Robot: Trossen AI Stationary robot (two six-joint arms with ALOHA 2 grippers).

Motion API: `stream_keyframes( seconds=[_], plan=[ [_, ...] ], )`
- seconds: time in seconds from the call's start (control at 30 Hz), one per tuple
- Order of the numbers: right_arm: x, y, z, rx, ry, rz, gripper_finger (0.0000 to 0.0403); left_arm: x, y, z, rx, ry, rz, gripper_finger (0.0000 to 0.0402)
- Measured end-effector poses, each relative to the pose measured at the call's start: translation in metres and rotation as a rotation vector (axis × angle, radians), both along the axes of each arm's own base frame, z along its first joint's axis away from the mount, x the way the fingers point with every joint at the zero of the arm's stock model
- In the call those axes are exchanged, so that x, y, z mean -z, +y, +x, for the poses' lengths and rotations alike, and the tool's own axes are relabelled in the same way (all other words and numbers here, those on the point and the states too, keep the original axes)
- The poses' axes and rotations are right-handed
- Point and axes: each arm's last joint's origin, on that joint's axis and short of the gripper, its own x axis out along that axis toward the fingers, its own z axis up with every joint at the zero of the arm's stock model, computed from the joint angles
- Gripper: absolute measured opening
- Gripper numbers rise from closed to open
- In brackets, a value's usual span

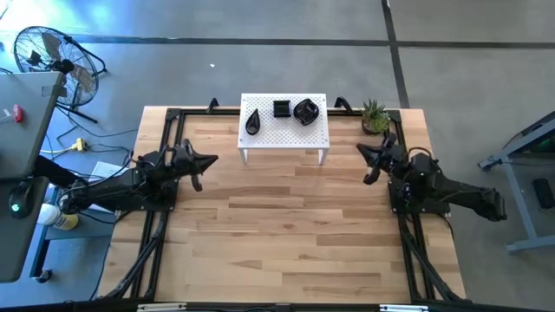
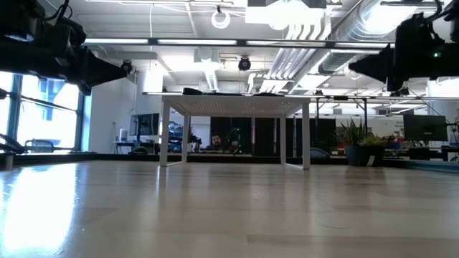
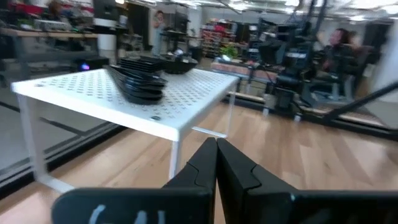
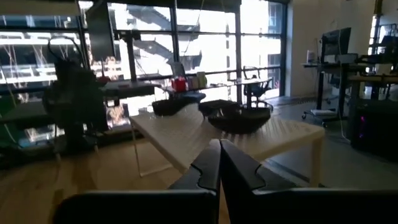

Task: Pick & Place Mini shaped plates
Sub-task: Return to Home Position

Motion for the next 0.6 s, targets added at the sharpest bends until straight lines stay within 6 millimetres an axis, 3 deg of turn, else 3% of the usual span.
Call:
stream_keyframes(
  seconds=[0.2, 0.6],
  plan=[
    [0.011, -0.002, 0.0012, 0.055, 0.063, 0.117, 0.001, 0.0014, -0.0023, 0.0009, 0.085, 0.015, -0.002, 0.0001],
    [0.0113, -0.0022, 0.0017, 0.058, 0.067, 0.12, 0.0011, 0.002, -0.0023, 0.0012, 0.087, 0.021, -0.005, 0.0001]
  ],
)
